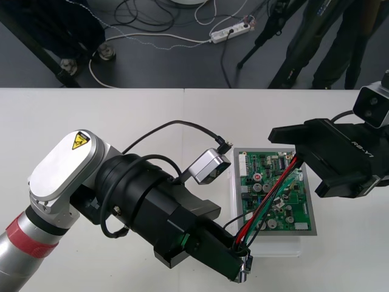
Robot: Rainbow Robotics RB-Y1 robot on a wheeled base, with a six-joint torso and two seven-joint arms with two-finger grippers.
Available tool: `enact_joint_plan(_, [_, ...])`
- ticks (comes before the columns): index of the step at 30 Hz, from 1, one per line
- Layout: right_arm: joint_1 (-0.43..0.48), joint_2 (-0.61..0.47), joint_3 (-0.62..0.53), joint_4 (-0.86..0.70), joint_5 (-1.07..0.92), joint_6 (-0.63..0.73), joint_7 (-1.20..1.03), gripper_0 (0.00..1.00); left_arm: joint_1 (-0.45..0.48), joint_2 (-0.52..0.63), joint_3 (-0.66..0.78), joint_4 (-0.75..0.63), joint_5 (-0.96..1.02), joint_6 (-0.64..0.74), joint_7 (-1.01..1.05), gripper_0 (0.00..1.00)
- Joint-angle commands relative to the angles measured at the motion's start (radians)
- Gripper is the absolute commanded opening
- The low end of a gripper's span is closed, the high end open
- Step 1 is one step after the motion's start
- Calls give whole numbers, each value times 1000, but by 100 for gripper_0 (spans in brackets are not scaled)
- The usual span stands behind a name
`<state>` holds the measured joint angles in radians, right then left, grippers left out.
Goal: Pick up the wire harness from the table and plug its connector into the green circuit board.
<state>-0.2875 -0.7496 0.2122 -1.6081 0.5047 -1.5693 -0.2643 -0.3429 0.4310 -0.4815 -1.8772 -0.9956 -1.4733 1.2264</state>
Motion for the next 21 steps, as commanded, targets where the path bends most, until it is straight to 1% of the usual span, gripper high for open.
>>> enact_joint_plan(1, [-27, -36, 23, -64, -31, -2, 4, 100, -38, -28, -23, -11, 25, 41, -41, 0])
enact_joint_plan(6, [-27, -34, 53, -72, -68, -2, 7, 100, -38, -28, -25, -11, 26, 41, -41, 0])
enact_joint_plan(21, [-25, -36, 53, -82, -126, -2, -7, 100, -39, -28, -25, -11, 29, 44, -41, 0])
